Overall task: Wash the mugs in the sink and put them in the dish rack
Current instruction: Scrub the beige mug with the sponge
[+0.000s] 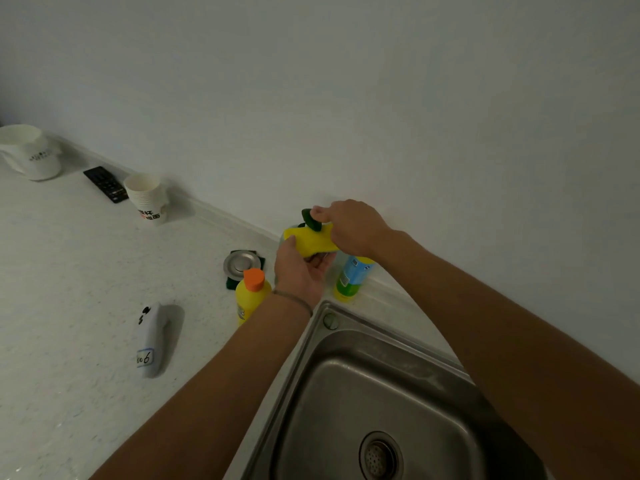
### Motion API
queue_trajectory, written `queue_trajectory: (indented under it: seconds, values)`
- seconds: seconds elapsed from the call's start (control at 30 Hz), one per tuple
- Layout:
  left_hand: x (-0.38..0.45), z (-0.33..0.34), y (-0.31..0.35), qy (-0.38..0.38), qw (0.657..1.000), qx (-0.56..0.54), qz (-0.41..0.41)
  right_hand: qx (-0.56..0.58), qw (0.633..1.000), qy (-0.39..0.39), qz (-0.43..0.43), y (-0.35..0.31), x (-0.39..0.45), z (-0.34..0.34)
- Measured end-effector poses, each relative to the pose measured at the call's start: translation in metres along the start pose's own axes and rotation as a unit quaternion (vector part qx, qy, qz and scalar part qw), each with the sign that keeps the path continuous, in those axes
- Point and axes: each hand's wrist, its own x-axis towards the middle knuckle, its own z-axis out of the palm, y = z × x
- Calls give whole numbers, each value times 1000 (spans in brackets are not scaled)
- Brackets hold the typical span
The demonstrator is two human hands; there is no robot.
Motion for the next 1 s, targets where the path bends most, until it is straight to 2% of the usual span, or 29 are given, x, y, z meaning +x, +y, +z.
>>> queue_trajectory:
  seconds: [0.2,0.27,0.33,0.43,0.53,0.63,0.7,0.77,0.83,0.93,0.97,1.0]
  values:
    - [1,-5,3,7,1000,15,6,-8,1000,-12,-1,-1,1,5]
    - [0,-6,3,8,1000,21,7,27,1000,-13,5,1,0,6]
    - [-3,-7,3,9,1000,29,7,116,993,-2,25,3,-1,10]
    - [-9,-10,3,8,999,45,3,260,963,30,59,0,-5,19]
    - [-19,-12,4,1,996,85,3,325,941,43,80,-4,-17,32]
    - [-42,-18,2,-16,982,186,-8,386,910,91,119,-6,-48,45]
    - [-60,-26,-4,-45,959,281,-18,419,887,115,158,-5,-76,60]
    - [-76,-34,-18,-60,916,397,-22,487,841,109,210,2,-111,86]
    - [-88,-47,-26,-77,867,493,-5,593,763,71,247,-1,-141,113]
    - [-105,-66,-65,-141,810,569,-5,719,626,1,301,1,-196,159]
    - [-108,-73,-81,-156,787,596,-13,741,594,-15,314,3,-212,176]
    - [-113,-81,-96,-164,768,618,-23,750,579,-22,320,4,-229,190]
